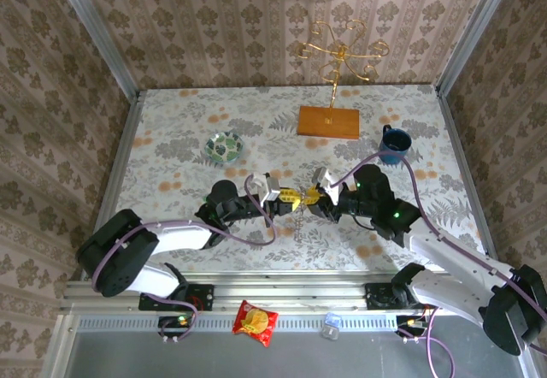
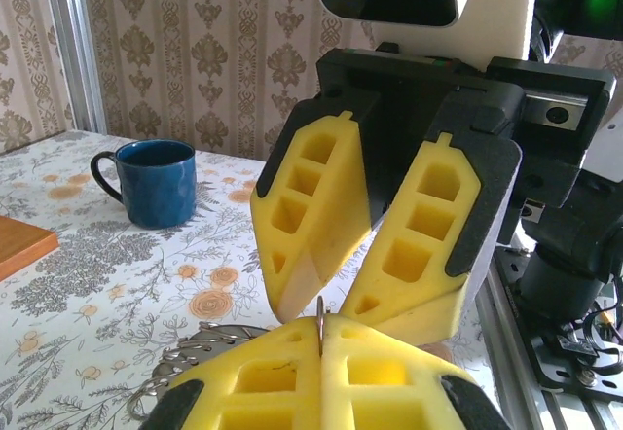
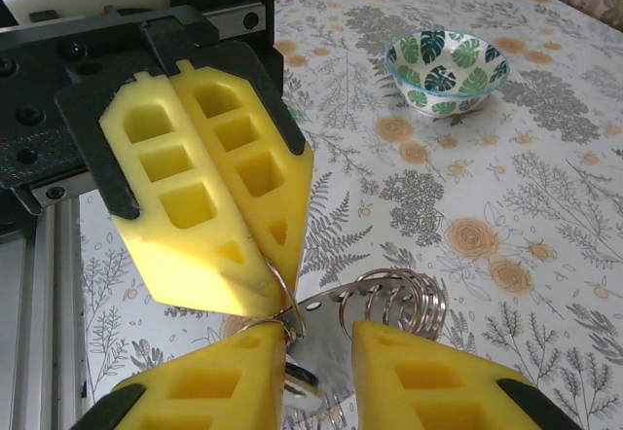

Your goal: Put the keys on the keyring

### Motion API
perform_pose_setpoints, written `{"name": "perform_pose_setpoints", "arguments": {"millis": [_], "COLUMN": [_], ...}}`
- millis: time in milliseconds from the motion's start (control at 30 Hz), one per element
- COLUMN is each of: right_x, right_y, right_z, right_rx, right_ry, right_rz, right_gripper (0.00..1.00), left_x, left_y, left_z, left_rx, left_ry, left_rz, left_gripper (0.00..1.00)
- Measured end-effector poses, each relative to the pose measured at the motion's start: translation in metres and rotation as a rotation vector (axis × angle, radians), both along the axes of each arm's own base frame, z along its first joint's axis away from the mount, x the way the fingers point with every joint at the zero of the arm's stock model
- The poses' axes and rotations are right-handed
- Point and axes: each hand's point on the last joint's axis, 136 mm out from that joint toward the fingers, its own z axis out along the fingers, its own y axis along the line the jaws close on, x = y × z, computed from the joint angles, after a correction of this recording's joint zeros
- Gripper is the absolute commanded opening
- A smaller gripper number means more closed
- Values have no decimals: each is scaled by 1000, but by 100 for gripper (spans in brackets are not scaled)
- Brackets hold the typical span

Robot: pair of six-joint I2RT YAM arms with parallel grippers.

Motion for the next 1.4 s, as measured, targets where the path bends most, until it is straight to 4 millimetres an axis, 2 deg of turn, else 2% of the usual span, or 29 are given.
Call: {"name": "perform_pose_setpoints", "arguments": {"millis": [467, 600, 767, 900, 1100, 1267, 1400], "right_x": [-4, -7, -11, -15, -18, -23, -25], "right_y": [9, 8, 8, 8, 10, 10, 10], "right_z": [2, 3, 5, 2, -2, -3, -1], "right_rx": [46, 60, 87, 80, 21, -35, -91], "right_ry": [22, 36, 63, 80, 126, 141, 132], "right_rz": [69, 92, 130, 150, 184, 216, 230], "right_gripper": [12, 0, 0, 0, 0, 0, 0], "left_x": [1, 0, -4, -7, -7, -11, -14], "left_y": [0, 0, 0, 1, 1, 2, 2], "left_z": [3, 3, 4, 2, -7, -11, -11], "left_rx": [-22, -27, -32, -28, 9, 49, 82], "left_ry": [-21, -27, -33, -30, -26, -31, -46], "left_rz": [-20, -33, -53, -64, -65, -81, -101], "left_gripper": [0, 0, 0, 9, 12, 9, 0]}}
